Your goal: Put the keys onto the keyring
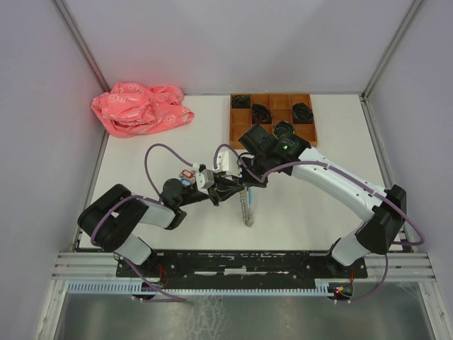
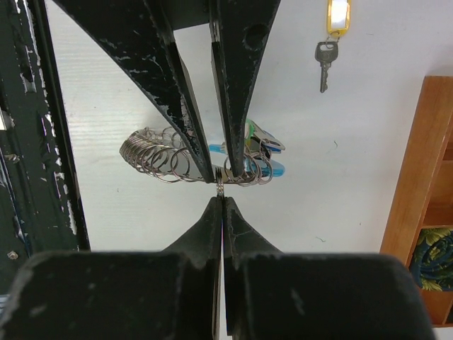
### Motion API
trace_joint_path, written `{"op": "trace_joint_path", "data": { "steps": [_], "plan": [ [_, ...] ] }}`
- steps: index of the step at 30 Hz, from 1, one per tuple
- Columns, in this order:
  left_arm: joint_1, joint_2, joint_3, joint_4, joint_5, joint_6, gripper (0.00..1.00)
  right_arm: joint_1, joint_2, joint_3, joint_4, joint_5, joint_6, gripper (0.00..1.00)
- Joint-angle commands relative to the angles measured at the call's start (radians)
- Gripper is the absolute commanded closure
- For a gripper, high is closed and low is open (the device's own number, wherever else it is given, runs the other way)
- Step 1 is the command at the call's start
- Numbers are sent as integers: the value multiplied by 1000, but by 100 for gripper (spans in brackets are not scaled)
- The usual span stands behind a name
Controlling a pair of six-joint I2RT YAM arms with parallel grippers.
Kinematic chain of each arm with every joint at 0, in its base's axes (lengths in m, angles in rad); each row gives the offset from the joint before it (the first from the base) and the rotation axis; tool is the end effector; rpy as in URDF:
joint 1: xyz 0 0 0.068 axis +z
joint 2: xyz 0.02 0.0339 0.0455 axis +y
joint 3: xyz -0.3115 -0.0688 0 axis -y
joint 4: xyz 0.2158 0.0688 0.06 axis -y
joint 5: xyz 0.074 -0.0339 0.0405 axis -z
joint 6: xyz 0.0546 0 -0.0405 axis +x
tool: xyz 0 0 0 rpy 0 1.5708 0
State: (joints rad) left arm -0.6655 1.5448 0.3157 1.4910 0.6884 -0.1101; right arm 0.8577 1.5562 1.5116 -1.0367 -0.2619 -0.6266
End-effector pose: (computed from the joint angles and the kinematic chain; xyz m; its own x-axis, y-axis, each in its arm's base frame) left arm 0.1776 -0.1835 0.2718 0.0970 -0.1840 -0.9781 0.9761 0.2096 0.0574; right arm 0.1812 0.2311 0.3634 0.0074 -0.8572 -0.5149 -0.9948 0.0458 -0.0906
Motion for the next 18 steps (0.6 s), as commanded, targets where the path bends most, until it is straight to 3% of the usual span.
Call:
{"op": "trace_joint_path", "data": {
  "steps": [1, 8, 13, 18],
  "plan": [
    [-4, 0, 27, 98, 23, -25, 78, 6, -15, -2, 29, -29, -18, 99],
    [-5, -2, 27, 97, 30, -31, 96, 6, -33, -22, 47, -28, -7, 97],
    [-6, -13, -7, 147, -20, -28, 97, -26, -115, -105, 130, -61, 26, 80],
    [-5, -14, -34, 202, -61, -41, 97, -105, -271, -265, 322, -224, 110, 68]
  ]
}}
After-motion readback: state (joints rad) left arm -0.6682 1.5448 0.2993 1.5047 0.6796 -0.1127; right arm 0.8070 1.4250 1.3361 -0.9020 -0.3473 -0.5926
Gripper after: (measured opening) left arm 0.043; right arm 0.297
